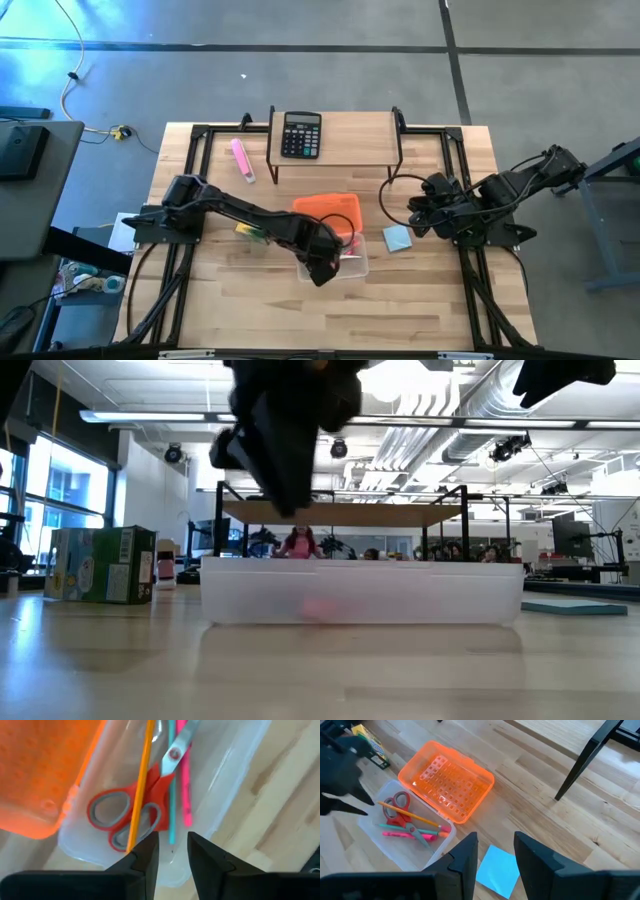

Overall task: Pack school essentials
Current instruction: Put the blue sticky notes into the orange supply box

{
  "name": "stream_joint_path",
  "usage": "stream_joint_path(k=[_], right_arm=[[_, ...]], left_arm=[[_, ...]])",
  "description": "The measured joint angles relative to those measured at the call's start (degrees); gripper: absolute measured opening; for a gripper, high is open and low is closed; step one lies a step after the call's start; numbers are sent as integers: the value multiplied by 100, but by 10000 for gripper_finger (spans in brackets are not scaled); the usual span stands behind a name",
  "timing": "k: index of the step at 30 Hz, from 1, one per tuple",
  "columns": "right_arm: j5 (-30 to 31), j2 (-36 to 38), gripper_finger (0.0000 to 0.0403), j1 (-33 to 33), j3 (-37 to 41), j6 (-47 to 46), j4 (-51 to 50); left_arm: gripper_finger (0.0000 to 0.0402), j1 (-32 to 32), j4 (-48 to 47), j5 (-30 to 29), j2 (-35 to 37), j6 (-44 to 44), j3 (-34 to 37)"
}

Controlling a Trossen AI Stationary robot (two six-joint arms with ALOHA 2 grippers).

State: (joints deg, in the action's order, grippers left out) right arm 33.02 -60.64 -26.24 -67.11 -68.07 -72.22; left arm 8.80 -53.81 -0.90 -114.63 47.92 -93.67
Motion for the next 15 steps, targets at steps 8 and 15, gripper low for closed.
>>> stream_joint_path(k=[8,15], right_arm=[[-154,-4,117,0,0,-109,26],[-163,-7,129,0,2,-191,50]], left_arm=[[73,261,-651,-433,533,-315,150],[39,591,-455,-469,1232,131,1211]])
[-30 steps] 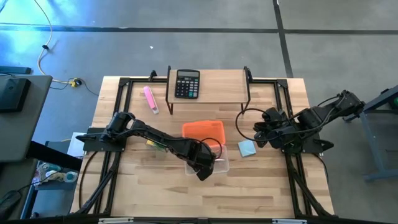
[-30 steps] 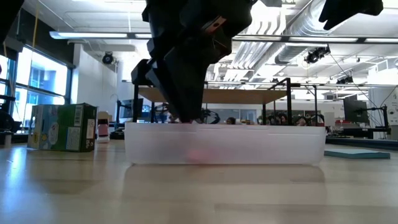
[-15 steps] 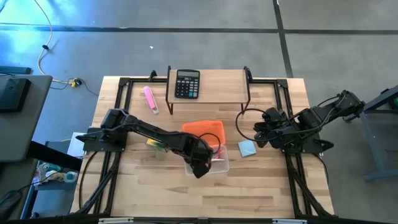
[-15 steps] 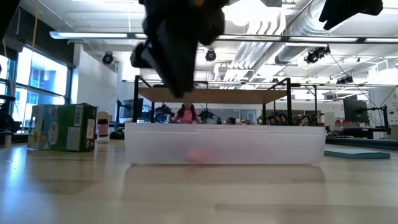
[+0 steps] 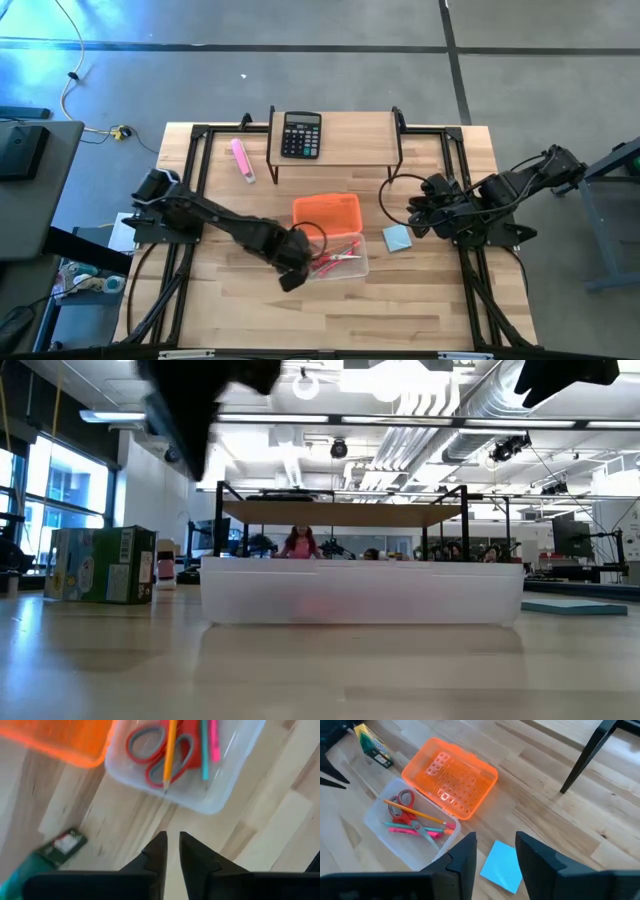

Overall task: Pack school essentials
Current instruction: Put the blue sticky notes into the orange supply box

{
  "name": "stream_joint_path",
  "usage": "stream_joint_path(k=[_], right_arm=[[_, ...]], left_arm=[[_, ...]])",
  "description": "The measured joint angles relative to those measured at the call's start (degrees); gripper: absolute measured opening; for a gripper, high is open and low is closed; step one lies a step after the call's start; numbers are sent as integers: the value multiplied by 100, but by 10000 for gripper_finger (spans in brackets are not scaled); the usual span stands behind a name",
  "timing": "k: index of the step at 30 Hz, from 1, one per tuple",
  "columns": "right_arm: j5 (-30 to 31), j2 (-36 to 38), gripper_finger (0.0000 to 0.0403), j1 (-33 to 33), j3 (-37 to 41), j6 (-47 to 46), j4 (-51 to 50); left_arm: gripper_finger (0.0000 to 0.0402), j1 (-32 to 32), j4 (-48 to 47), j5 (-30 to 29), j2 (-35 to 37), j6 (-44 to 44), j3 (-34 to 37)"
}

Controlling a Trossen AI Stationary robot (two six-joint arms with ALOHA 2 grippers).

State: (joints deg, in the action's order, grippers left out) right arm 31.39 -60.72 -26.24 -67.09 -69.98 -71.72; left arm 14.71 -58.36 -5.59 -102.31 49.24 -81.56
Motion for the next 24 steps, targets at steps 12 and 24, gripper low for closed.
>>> stream_joint_path(k=[12,24], right_arm=[[-257,-8,261,0,4,-876,-56],[-758,-87,334,10,9,-2040,-131]], left_arm=[[12,349,895,-349,1623,611,1732],[7,383,1493,-987,3655,84,2789]])
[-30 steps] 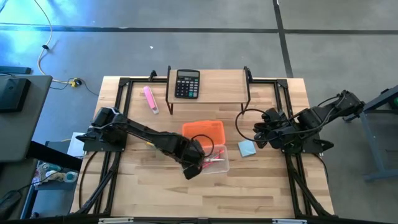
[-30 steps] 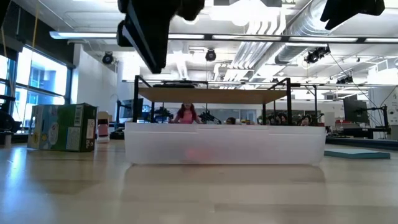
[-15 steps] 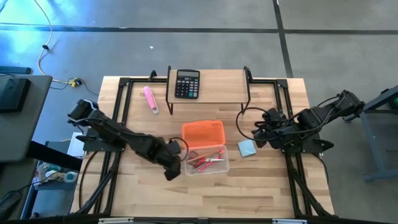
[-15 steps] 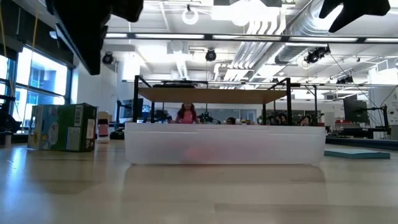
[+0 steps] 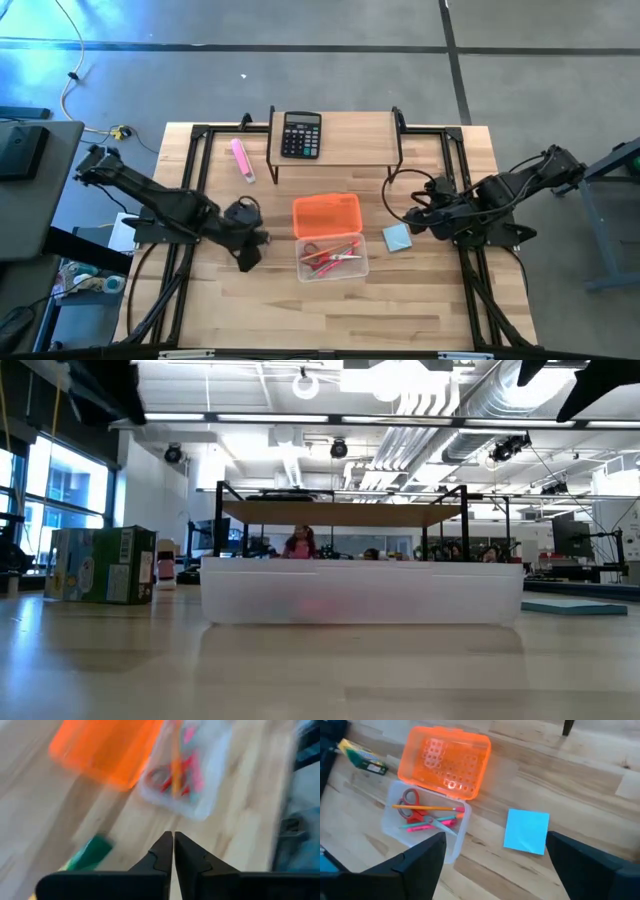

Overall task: Pack school essentials
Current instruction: Put the blue sticky notes into the orange supply box

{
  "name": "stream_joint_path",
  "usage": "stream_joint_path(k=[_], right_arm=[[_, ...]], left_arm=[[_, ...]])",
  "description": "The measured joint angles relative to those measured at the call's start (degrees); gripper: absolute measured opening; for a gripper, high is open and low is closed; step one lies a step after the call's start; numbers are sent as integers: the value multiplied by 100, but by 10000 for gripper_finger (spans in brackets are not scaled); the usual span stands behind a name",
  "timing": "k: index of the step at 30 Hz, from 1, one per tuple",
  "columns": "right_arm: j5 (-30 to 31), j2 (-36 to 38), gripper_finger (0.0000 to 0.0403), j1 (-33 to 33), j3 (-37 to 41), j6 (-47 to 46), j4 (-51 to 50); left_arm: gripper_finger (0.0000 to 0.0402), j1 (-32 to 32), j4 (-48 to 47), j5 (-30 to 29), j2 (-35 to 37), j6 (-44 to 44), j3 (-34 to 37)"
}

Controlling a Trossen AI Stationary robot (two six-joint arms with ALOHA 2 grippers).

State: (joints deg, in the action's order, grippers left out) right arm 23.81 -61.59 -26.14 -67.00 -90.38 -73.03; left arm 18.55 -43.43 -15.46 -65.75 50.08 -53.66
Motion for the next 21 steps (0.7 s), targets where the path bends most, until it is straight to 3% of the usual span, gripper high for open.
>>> stream_joint_path(k=[5,15,21], right_arm=[[-39,-109,334,32,2,-410,13],[-155,-510,334,98,0,-614,75],[-252,-766,334,104,0,-730,68]], left_arm=[[1,0,756,-61,787,-483,463],[4,29,715,-67,1737,-1452,1137],[1,226,1939,-223,2551,-1957,1764]])
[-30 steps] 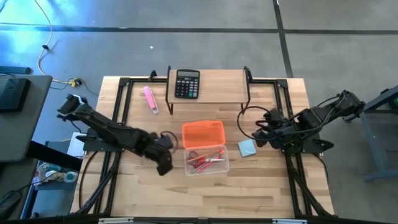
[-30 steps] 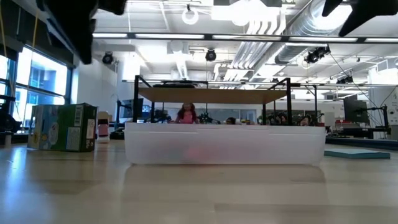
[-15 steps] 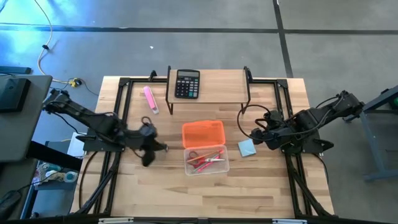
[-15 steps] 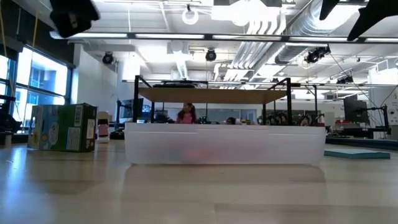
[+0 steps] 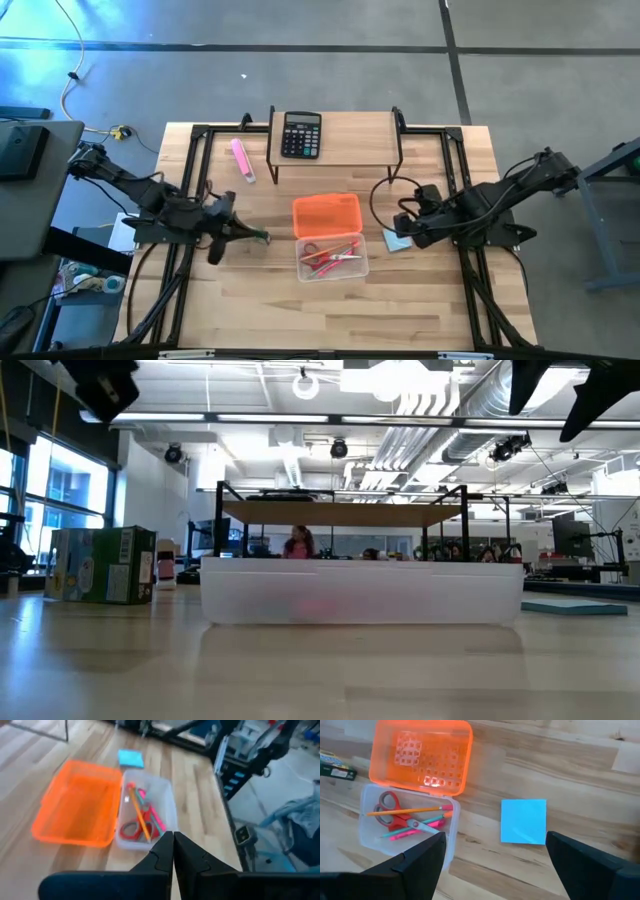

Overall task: Pack school essentials
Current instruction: Put the blue sticky notes into the orange supply box

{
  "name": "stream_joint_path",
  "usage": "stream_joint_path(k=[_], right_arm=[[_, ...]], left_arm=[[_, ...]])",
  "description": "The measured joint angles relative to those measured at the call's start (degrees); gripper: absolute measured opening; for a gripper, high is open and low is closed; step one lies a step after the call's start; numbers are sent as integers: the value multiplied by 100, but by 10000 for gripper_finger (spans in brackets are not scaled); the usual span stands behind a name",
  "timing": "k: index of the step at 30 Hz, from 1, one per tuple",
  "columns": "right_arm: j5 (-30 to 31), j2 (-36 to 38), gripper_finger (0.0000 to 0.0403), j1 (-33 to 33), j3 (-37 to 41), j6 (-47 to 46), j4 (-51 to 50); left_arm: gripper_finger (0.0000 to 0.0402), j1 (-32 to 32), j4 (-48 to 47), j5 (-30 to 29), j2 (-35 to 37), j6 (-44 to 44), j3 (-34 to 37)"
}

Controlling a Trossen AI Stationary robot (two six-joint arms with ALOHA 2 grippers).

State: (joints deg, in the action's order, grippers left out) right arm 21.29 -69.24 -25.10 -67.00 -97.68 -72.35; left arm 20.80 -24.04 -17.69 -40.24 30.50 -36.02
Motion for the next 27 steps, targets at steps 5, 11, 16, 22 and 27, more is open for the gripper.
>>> stream_joint_path(k=[5,11,16,22,27], right_arm=[[-45,-69,334,0,0,-37,36],[-56,-85,334,0,0,-300,33],[-209,-84,334,2,0,-302,34],[-294,-84,334,2,0,-304,16],[-292,-84,334,2,0,-298,-64]], left_arm=[[1,68,423,9,805,-312,597],[1,74,1168,-12,1895,-985,1385],[0,72,1413,-101,2756,-1275,1852],[0,74,1467,-99,3605,-1526,2278],[0,67,1464,-99,4005,-1430,2709]])
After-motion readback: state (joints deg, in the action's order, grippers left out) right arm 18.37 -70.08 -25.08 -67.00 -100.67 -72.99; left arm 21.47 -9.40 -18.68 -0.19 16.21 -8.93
